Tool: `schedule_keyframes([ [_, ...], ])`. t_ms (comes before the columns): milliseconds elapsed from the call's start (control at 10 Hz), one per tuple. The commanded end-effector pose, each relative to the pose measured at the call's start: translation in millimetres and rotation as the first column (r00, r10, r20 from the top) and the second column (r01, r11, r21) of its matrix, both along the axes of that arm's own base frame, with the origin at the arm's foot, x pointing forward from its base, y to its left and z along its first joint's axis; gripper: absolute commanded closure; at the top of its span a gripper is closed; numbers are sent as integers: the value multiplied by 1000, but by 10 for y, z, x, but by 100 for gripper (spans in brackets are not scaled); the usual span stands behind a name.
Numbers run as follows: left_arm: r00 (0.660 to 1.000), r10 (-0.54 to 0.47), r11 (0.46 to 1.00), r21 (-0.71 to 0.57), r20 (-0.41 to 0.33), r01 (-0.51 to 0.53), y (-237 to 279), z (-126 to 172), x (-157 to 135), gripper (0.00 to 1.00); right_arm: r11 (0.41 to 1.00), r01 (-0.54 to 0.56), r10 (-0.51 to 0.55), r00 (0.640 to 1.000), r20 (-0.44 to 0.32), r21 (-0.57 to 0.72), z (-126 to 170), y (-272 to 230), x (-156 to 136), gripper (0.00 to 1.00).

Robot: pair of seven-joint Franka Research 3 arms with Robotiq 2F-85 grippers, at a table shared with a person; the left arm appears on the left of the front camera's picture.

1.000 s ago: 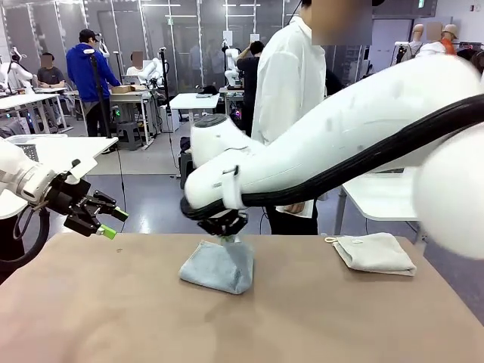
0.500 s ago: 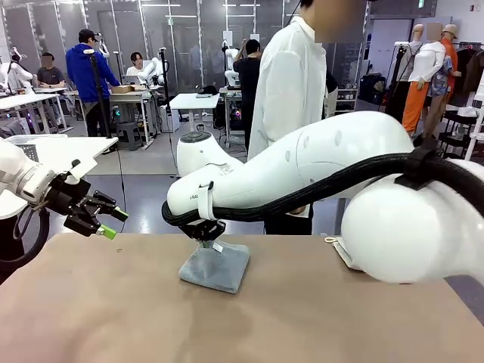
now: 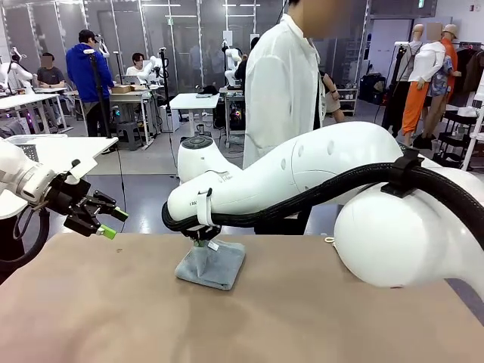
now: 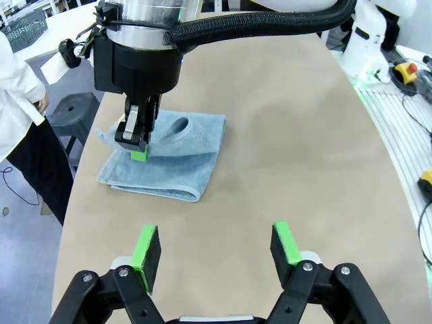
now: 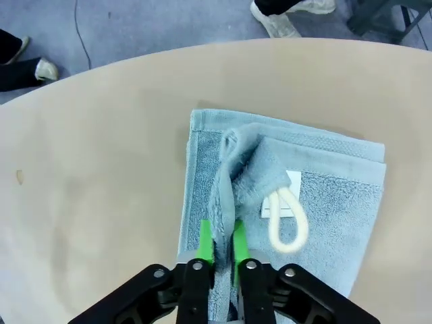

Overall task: Fold the towels and place them in the basket.
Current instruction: When a person lays out a Towel with hook on the table, fold it in half twice.

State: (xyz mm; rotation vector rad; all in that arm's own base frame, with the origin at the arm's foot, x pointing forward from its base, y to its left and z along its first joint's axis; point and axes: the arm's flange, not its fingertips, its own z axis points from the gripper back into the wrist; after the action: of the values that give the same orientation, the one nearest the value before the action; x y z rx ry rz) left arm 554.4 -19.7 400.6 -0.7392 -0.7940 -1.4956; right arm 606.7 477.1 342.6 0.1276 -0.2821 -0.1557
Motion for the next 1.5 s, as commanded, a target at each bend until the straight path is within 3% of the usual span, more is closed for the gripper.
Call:
schedule_keyframes([
  [0, 1000, -4, 1000, 0, 9, 4, 10, 11, -3, 17, 999, 21, -21, 1000, 16, 41, 4, -1, -30, 56],
  [100, 1000, -4, 1000, 0, 9, 4, 10, 11, -3, 17, 998, 19, -20, 1000, 21, 54, 38, -37, -51, 74],
  [200, 1000, -4, 1000, 0, 9, 4, 10, 11, -3, 17, 998, 16, -17, 1000, 22, 69, 94, -107, -73, 36],
  [300, 1000, -4, 1000, 0, 9, 4, 10, 11, -3, 17, 997, -20, 19, 1000, 13, 76, 162, -230, -146, 55],
  [400, 1000, -4, 1000, 0, 9, 4, 10, 11, -3, 17, 993, -60, 60, 998, -4, 98, 253, -471, -266, 16],
  [500, 1000, -4, 1000, 0, 9, 4, 10, 11, -3, 17, 990, -79, 84, 996, -38, 115, 301, -727, -364, 35],
  [600, 1000, -4, 1000, 0, 9, 4, 10, 11, -3, 17, 986, -85, 97, 992, -79, 143, 300, -1004, -446, 0],
  [800, 1000, -4, 1000, 0, 9, 4, 10, 11, -3, 17, 981, -87, 117, 979, -168, 175, 138, -1504, -579, 0],
  [1000, 1000, -4, 1000, 0, 9, 4, 10, 11, -3, 17, 972, -75, 97, 991, -93, 224, 9, -1729, -615, 0],
  [1400, 1000, -4, 1000, 0, 9, 4, 10, 11, -3, 17, 960, 0, 24, 996, -85, 279, -89, -1767, -562, 0],
])
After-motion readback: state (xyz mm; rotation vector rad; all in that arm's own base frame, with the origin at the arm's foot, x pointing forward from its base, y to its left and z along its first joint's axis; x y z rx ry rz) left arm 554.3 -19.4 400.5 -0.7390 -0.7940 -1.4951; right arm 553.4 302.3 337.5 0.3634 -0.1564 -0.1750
